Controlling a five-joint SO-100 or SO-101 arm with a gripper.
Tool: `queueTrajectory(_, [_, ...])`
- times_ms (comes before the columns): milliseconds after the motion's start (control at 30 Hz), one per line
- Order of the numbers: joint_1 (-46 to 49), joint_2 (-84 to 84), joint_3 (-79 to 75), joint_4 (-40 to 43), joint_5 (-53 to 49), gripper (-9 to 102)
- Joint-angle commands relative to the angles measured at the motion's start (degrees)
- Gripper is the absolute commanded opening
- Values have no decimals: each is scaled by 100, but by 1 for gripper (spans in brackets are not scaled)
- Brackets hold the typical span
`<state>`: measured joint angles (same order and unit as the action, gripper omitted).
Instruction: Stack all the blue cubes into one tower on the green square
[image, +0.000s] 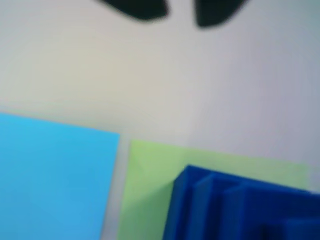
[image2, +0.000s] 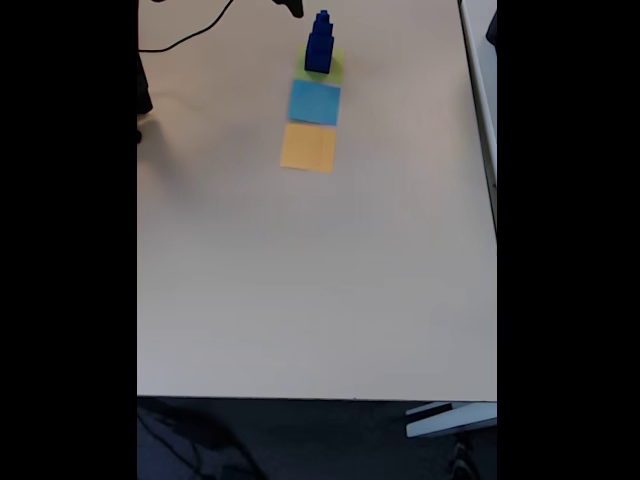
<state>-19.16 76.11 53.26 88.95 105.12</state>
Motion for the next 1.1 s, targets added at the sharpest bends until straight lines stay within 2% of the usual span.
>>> queueTrajectory(0, [-114,-105,-554,176,229,0])
queueTrajectory(400, [-387,-756,-1362,211,773,0])
queueTrajectory(1067, [-167,-1485,-2136,-9,545,0])
